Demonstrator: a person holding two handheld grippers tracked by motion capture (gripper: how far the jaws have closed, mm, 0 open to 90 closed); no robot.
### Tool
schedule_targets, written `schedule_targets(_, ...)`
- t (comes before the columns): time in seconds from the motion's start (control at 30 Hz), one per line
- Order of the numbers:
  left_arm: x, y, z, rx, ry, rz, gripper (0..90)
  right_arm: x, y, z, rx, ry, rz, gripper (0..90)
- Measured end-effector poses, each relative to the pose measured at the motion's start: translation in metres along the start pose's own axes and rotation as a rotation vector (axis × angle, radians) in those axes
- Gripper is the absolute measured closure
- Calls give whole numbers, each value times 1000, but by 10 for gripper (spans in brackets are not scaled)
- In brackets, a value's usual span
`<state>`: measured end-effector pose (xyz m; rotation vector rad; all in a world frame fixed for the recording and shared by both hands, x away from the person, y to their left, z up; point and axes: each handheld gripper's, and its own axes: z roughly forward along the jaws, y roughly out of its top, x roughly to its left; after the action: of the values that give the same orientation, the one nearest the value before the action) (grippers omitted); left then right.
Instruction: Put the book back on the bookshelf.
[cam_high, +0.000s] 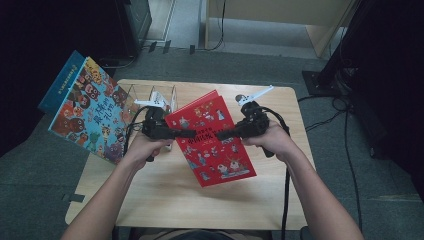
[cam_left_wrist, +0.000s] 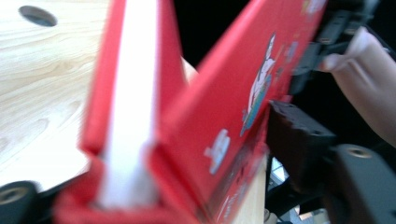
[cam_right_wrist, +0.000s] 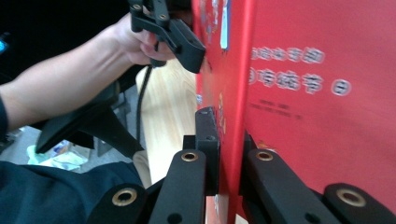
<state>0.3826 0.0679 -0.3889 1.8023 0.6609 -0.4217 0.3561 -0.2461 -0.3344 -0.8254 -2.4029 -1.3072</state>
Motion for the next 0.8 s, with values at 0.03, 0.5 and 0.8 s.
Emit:
schedule_targets(0.03,-1,0,-1,-5,-12,6,475,0,0,1,2,-1,-6,887)
schedule_targets(0.5,-7,3,5,91,-6,93,733,-17,-3,8,74,-102,-18,704)
schedule_targets(0.8,-13,8,4,127,28,103,744,-25,-11,4,66,-119,-79,662)
